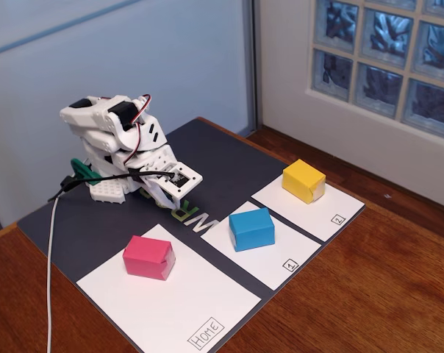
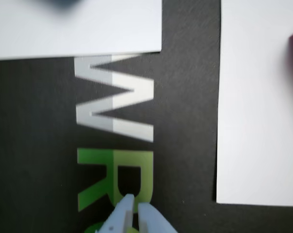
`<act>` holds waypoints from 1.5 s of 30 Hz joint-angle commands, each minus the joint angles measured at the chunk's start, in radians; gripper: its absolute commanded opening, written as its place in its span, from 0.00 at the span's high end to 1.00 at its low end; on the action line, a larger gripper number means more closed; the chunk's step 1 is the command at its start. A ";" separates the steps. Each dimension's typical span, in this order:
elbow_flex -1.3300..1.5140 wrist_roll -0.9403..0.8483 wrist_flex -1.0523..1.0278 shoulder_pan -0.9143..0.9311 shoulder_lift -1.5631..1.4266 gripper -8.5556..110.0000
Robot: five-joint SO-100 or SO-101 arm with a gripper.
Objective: Move box yellow to zone 2
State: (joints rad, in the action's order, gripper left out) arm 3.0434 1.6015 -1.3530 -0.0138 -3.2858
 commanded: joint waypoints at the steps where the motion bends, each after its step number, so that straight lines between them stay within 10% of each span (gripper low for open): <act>1: -0.005 -0.061 -0.080 0.006 -0.052 0.93; 45: -0.005 -0.089 -0.107 0.002 -0.054 0.93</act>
State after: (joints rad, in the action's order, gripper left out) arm 3.0419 1.5217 -1.3975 -0.0107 -3.2873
